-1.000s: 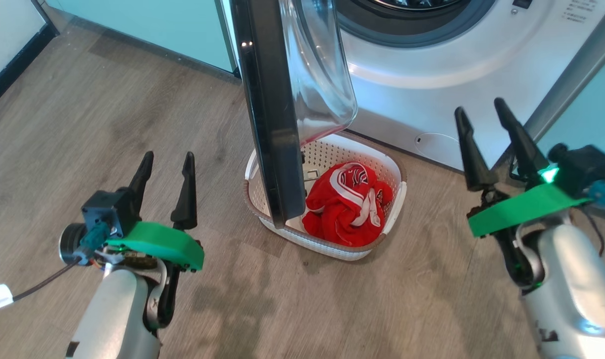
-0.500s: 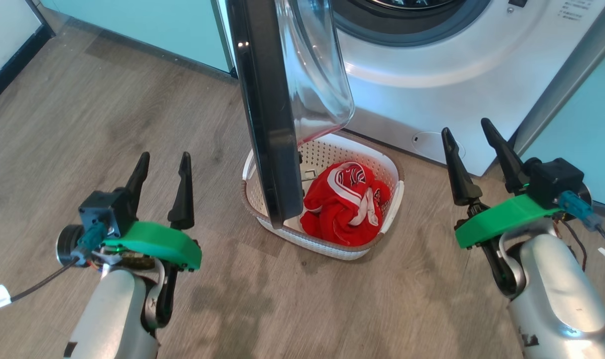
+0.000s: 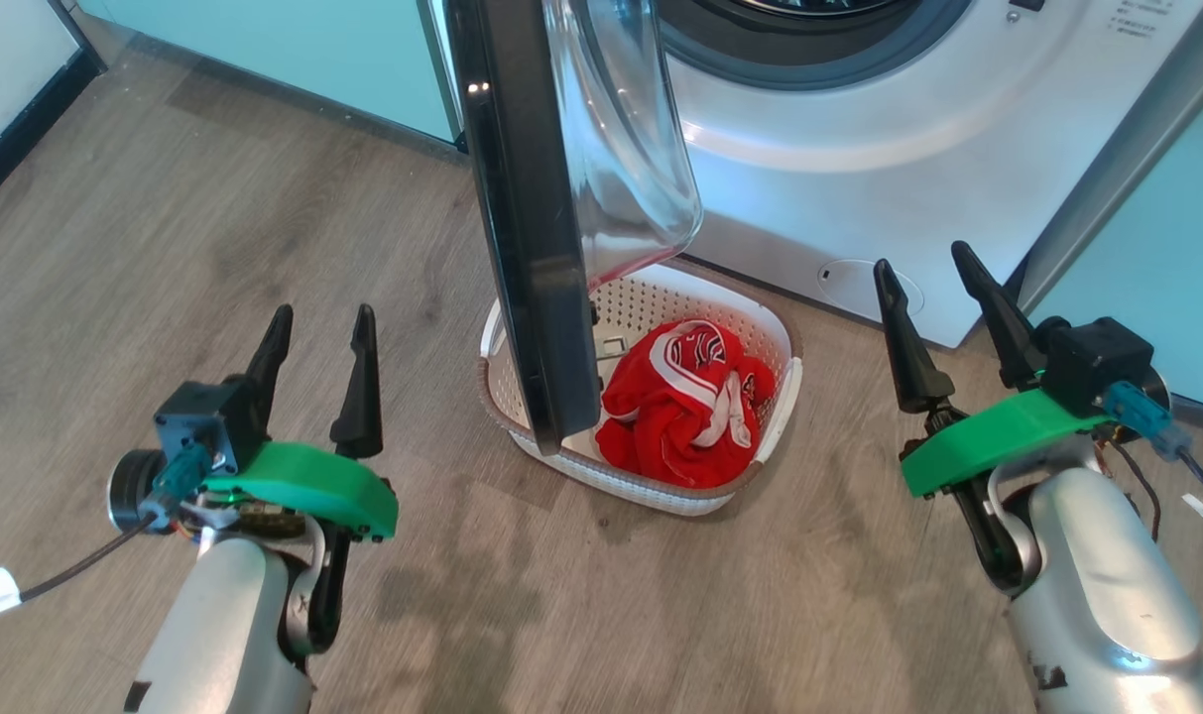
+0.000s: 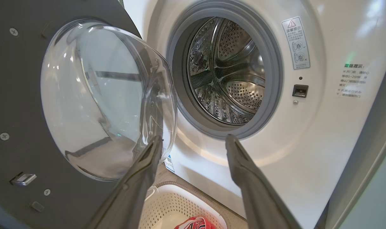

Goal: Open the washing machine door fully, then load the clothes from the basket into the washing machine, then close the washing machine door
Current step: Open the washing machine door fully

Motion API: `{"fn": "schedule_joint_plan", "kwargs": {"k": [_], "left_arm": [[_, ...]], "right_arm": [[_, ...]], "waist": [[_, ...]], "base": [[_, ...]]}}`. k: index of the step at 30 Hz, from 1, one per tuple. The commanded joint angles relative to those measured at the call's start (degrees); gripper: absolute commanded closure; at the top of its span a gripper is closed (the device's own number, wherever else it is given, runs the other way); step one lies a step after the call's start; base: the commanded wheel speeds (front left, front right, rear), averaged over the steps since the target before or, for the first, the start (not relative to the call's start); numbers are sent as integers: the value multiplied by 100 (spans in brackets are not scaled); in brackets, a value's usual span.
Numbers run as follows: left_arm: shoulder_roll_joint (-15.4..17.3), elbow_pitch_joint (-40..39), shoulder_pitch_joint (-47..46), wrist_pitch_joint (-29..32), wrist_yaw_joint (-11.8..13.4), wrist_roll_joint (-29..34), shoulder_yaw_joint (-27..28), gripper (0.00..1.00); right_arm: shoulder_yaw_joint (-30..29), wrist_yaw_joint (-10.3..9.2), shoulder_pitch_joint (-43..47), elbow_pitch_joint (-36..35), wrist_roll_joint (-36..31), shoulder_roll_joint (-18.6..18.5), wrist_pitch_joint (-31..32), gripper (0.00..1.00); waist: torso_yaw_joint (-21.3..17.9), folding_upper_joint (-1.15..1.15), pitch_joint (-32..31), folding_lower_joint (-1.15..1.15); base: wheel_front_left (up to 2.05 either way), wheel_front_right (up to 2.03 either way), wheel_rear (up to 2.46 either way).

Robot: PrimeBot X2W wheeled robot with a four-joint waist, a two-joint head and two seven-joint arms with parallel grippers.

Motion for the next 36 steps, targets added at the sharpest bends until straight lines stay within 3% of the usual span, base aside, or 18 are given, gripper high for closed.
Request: {"fn": "schedule_joint_plan", "kwargs": {"k": [1,7,8,9,10,21,30,36], "left_arm": [[160,-209,-97,-20,29,-50,174,0],[167,-207,-114,-22,45,-71,156,0],[166,-201,-118,-23,51,-80,158,20],[165,-197,-121,-25,59,-87,163,90],[167,-193,-124,-29,62,-93,165,100],[270,-525,-313,-152,155,31,276,100],[413,-2126,-1060,-222,260,545,361,100],[210,-2882,-1494,-227,49,807,-203,100]], "right_arm": [[109,0,-202,-162,-37,68,-52,0],[110,0,-204,-183,-31,61,-53,0],[112,0,-205,-187,-30,61,-53,0],[113,0,-207,-189,-28,61,-53,0],[114,0,-207,-190,-28,62,-53,0],[103,0,-164,-191,1,48,-53,0],[117,0,-158,-206,26,49,-53,0],[203,0,-179,-189,51,69,-53,0]], "waist": [[-2,0,-3,0],[-1,0,15,0],[-2,0,15,0],[-4,0,15,0],[-4,0,12,0],[15,0,-73,0],[21,0,-92,0],[-62,0,-88,0]], "base": [[0,0,0],[0,0,0],[0,0,0],[0,0,0],[0,0,0],[0,0,0],[0,0,0],[0,0,0]]}}
